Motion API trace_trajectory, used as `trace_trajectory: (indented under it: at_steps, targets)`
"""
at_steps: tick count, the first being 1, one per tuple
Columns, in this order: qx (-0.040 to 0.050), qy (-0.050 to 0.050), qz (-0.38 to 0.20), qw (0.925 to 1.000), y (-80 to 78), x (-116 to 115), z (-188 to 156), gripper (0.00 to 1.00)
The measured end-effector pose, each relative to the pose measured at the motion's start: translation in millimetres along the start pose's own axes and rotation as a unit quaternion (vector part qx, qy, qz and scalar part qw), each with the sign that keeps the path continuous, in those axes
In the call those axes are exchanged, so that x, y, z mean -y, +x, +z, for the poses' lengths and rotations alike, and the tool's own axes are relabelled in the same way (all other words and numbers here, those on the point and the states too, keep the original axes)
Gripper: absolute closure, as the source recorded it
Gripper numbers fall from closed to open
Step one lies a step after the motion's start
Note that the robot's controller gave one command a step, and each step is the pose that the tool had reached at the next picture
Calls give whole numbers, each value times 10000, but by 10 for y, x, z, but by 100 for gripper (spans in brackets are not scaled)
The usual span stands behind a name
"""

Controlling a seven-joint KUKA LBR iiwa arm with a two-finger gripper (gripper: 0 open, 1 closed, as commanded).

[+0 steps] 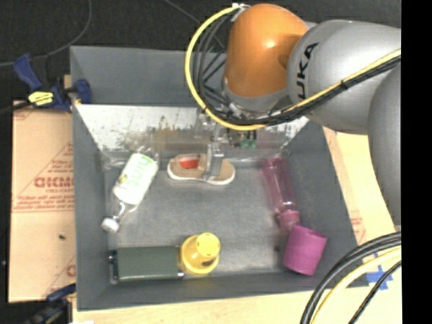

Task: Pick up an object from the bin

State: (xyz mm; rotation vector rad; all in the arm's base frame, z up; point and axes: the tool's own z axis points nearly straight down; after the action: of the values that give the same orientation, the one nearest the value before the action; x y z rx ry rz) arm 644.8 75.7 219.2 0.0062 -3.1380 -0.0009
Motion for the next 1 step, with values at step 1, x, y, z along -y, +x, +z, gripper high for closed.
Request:
trace_trajectory:
  at_steps: [1]
  targets:
    - [3, -1, 1, 10000, 5, 1, -13, 0]
